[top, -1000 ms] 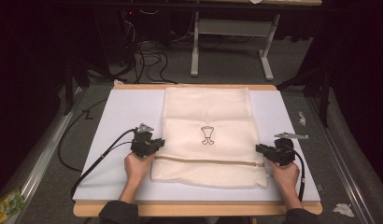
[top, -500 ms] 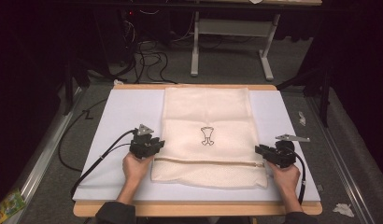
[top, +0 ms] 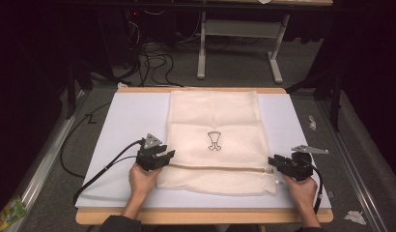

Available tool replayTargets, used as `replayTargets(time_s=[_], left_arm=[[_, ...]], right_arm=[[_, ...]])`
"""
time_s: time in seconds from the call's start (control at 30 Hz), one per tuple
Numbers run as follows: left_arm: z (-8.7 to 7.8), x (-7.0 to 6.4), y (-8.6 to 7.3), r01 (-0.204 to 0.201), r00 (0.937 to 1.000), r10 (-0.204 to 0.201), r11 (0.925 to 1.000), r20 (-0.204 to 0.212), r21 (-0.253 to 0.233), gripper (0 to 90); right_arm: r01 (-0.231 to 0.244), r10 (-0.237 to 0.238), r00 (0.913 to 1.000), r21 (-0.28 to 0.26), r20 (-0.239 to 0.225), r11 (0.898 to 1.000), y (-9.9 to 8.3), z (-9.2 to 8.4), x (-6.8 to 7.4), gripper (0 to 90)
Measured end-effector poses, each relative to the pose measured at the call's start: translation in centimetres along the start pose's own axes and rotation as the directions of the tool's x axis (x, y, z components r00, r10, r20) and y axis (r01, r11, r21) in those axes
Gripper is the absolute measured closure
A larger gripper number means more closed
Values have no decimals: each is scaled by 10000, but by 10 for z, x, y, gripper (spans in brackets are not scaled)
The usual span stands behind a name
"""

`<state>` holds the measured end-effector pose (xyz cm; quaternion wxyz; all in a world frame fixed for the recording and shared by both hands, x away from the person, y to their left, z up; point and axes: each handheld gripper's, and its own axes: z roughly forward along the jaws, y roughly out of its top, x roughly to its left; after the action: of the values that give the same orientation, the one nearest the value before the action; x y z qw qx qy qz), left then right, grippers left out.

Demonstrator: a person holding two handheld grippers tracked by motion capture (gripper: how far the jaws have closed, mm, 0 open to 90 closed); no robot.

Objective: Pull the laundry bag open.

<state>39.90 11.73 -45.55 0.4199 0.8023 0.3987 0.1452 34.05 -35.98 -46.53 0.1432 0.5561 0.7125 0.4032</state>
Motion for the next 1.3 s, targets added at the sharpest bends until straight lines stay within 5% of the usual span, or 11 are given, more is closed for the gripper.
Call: replayTargets(time_s=[0.27, 0.77, 0.93, 1.1, 1.3], left_arm=[[9, -17, 5, -401, 9991, 399, 9991, 174, 111, 560], [41, -42, 14, -930, 9941, 891, 9937, 619, 627, 543], [45, -43, 14, -990, 9936, 940, 9917, 632, 816, 546], [52, -45, 13, -1082, 9932, 1031, 9892, 547, 993, 551], [53, -47, 14, -1123, 9924, 1066, 9888, 616, 988, 552]], right_arm=[[45, -45, 10000, 52, -57, 10000, -9, -5, -2, 607], [355, -317, 9966, 495, -764, 9981, -8, 10, 3, 508], [174, -121, 9938, 475, -1102, 9987, -7, 15, 3, 578], [-134, 208, 9926, 629, -1198, 9979, -5, 16, 0, 757], [316, -242, 9939, 678, -1077, 9972, 2, 12, 6, 865]])
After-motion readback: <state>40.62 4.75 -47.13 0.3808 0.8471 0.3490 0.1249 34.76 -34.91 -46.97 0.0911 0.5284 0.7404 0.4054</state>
